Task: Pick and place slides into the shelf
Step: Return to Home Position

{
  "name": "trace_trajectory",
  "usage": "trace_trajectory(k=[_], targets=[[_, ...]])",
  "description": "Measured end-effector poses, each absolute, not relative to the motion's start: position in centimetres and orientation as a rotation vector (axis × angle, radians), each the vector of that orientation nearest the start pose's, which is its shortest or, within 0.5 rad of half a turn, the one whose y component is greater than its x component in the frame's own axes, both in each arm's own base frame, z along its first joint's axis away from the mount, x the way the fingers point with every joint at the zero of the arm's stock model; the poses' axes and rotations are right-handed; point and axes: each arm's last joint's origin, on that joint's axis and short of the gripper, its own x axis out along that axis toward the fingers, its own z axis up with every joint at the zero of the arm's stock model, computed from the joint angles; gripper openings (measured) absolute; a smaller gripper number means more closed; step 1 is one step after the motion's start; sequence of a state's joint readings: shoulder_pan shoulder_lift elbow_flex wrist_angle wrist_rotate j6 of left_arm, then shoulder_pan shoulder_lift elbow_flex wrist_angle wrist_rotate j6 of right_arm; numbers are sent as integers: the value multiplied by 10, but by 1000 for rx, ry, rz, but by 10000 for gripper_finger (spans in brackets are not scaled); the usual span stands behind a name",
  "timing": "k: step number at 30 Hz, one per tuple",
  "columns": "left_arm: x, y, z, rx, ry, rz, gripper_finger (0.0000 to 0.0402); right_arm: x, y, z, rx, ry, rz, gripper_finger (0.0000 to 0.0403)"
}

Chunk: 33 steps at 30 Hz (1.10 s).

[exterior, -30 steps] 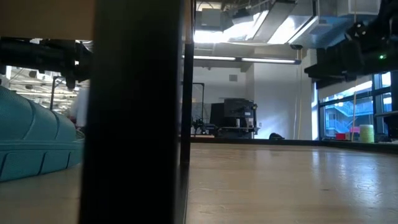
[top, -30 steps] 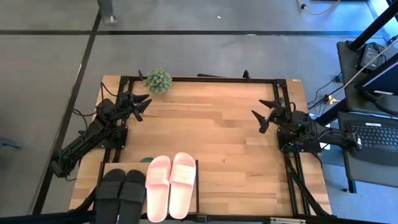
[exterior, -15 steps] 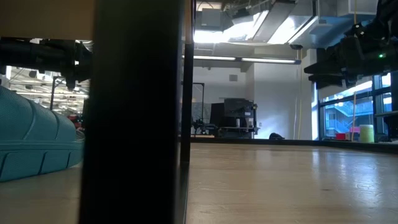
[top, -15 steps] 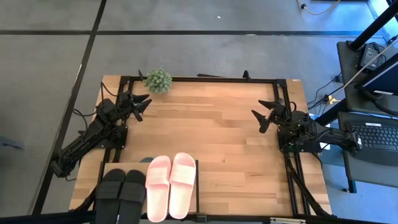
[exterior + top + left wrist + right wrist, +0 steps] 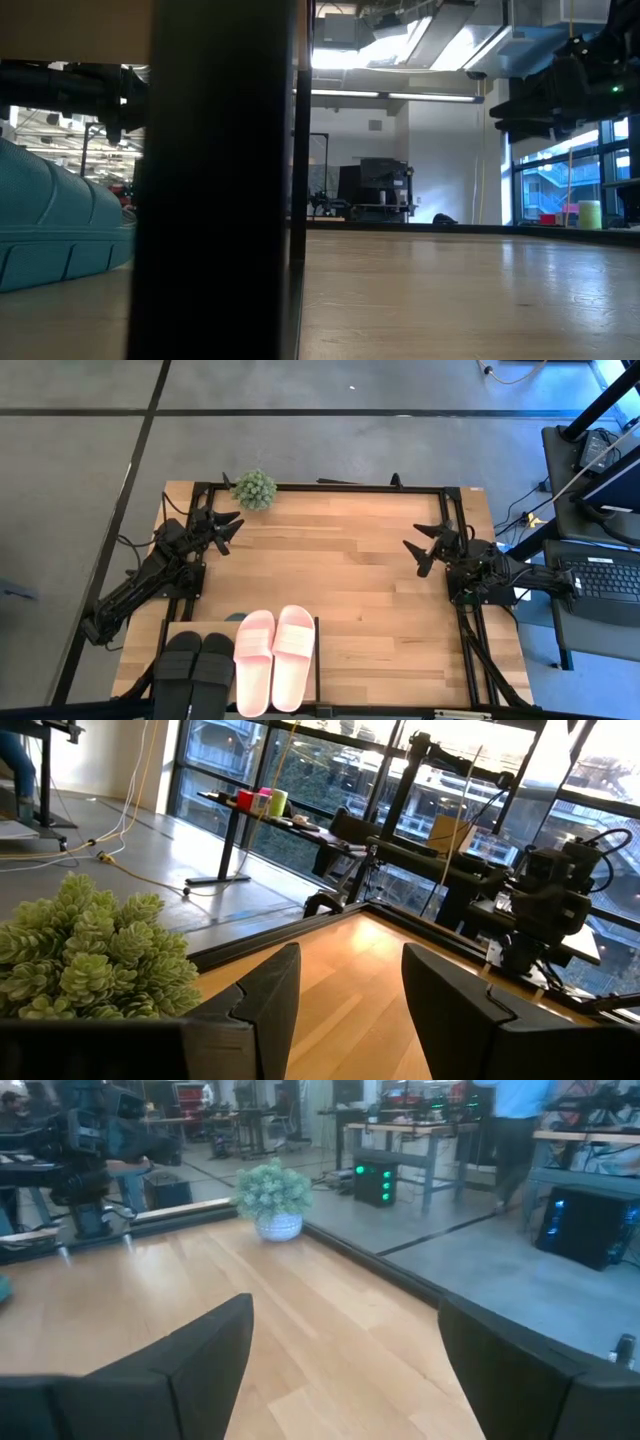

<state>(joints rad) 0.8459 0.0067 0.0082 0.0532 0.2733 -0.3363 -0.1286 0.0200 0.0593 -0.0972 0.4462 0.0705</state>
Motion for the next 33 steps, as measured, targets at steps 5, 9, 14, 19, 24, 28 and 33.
trace_trajectory(k=[5, 9, 14, 19, 24, 28, 33], targets=[[70, 67, 171, -298, -143, 558, 168, 90, -23, 173, 59, 38, -556, 317], [70, 67, 171, -298, -143, 558, 168, 90, -23, 173, 59, 38, -557, 317], [70, 67, 171, -298, -143, 558, 168, 90, -23, 173, 59, 38, -557, 317], [70, 67, 171, -298, -143, 558, 168, 90, -23, 173, 59, 38, -557, 317], [70, 67, 171, -298, -143, 558, 168, 90, -23, 173, 59, 38, -557, 317], [70, 67, 171, -298, -143, 558, 168, 90, -23, 173, 59, 38, -557, 317], [70, 67, 171, -298, -143, 558, 168, 90, -23, 173, 59, 38, -557, 317]])
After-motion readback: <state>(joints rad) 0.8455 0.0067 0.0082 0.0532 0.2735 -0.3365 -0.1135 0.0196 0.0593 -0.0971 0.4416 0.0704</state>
